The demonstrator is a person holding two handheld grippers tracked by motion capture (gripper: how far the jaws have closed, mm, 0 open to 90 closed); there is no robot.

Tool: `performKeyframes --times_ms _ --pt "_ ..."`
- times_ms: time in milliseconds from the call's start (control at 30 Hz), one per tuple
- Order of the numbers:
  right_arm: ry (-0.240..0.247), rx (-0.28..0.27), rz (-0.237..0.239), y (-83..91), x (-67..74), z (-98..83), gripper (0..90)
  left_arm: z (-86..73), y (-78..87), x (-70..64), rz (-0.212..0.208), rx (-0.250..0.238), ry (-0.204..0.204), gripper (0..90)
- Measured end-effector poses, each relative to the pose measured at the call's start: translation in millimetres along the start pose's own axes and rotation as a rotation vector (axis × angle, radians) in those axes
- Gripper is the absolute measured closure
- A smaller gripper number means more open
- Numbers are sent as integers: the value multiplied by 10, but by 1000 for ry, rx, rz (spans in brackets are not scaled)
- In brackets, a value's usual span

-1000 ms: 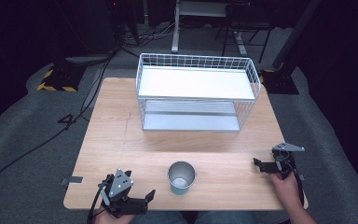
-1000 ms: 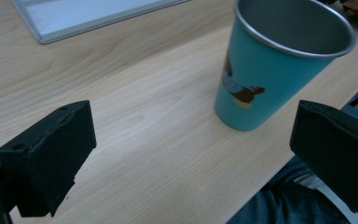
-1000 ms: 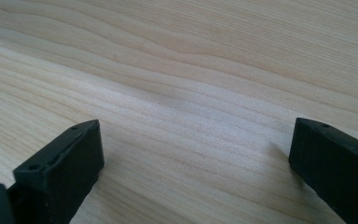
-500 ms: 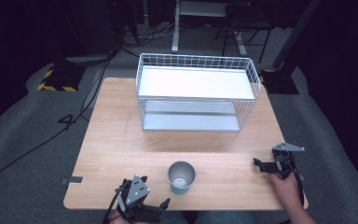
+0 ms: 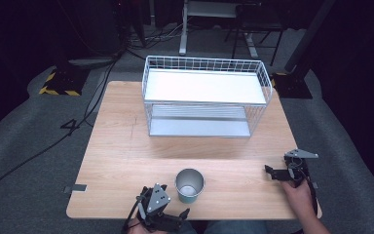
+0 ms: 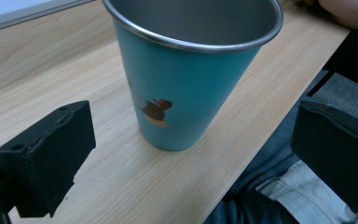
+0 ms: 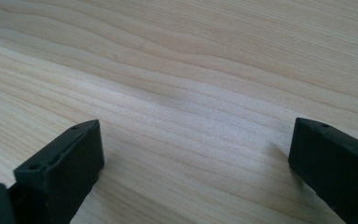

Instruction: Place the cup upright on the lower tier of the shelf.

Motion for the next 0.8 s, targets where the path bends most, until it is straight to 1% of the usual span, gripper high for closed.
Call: performKeyframes --times_ms 33,67,100,133,200,233,267,333,433,500,533,600,767,800 --pt "0 0 0 0 0 0 35 0 0 0 0 0 0 3" --pt "0 0 0 0 0 0 35 10 -52 -5 4 9 -1 2" --pt "0 0 0 0 0 0 35 10 -52 -5 4 9 -1 2" --pt "0 0 0 0 0 0 35 15 -82 -4 9 12 -9 2" --pt "0 0 0 0 0 0 36 25 -146 -11 12 19 -11 2" --pt "0 0 0 0 1 0 37 25 -146 -11 12 19 -11 2" --pt "1 -1 0 1 1 -1 38 33 -192 -11 15 24 -16 2" --pt "1 -1 0 1 1 -1 38 38 -218 -9 17 30 -16 2" --pt "1 -2 0 2 2 -3 42 50 -302 21 20 44 -4 2" --pt "1 -2 0 2 2 -3 41 51 -315 32 29 46 -4 4" --pt "1 -2 0 2 2 -2 41 58 -343 52 24 48 8 4" --pt "1 -2 0 2 2 -3 41 66 -379 68 28 49 10 5" --pt "1 -2 0 2 2 -3 42 87 -441 70 34 70 4 11" --pt "1 -2 0 2 2 -3 41 99 -480 68 43 78 5 15"
Point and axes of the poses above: each handheld gripper's, and its own axes: y roughly backward along the jaws, z roughly out of its top, x roughly to its left, the point moved 1 cm from there along -y, roughly forward along the jaws, and after that the axes turned 15 degrees about x, right-handed, at the moved point
